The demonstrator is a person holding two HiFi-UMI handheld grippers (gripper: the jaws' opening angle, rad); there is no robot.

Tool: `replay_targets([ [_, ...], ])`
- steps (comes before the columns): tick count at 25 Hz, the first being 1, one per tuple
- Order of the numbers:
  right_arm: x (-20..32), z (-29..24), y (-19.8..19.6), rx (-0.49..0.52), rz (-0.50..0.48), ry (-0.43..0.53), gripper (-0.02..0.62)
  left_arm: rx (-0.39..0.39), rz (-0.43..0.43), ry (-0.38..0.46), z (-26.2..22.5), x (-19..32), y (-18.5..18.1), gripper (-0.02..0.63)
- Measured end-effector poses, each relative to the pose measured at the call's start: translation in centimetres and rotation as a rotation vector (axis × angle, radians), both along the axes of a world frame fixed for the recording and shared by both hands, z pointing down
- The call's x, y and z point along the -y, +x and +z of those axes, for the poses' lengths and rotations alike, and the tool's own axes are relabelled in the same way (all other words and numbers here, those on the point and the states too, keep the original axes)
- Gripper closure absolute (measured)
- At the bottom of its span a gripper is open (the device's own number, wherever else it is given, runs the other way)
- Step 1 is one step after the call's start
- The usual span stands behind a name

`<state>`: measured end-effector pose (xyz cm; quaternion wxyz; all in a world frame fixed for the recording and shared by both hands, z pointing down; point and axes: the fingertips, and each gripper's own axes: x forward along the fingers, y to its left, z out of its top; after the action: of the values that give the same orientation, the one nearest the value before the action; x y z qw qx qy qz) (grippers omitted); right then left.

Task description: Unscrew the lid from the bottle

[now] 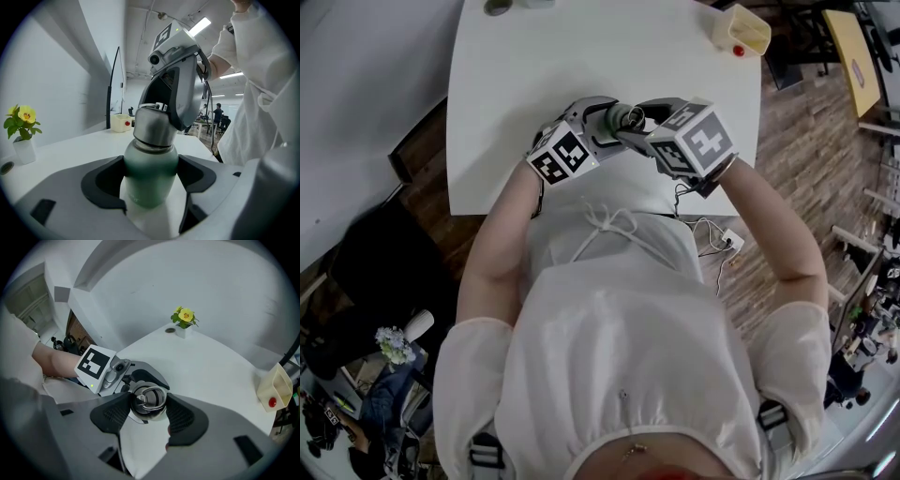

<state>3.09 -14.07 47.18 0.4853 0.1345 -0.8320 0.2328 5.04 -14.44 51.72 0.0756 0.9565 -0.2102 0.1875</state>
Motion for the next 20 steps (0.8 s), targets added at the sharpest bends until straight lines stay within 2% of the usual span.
replay_targets([
  [3, -0.1, -0.1, 0.1, -0.008, -0.084, 0.002, 0.345, -0.005, -0.001, 0.002, -0.1, 0.0, 0.2, 0.236],
  [10, -1.0, 0.1, -0.5, -0.086, -0.432, 0.000, 0.345, -0.011, -0.002, 0.004, 0.1, -0.3, -0.1, 0.236],
  [14, -1.2, 0.1, -0.6, -0.078, -0.600, 0.039, 0.345, -0.010, -0.003, 0.002, 0.0, -0.4, 0.0, 0.236],
  [17, -1.3, 0.1, -0.5, -0.076, -0.631, 0.053, 0.344, -0.005, -0.005, -0.003, 0.1, -0.4, -0.1, 0.236],
  [20, -1.3, -0.1, -0.3, -0.083, -0.564, 0.061, 0.341, -0.008, -0.004, -0.001, 0.1, -0.2, 0.1, 0.236],
])
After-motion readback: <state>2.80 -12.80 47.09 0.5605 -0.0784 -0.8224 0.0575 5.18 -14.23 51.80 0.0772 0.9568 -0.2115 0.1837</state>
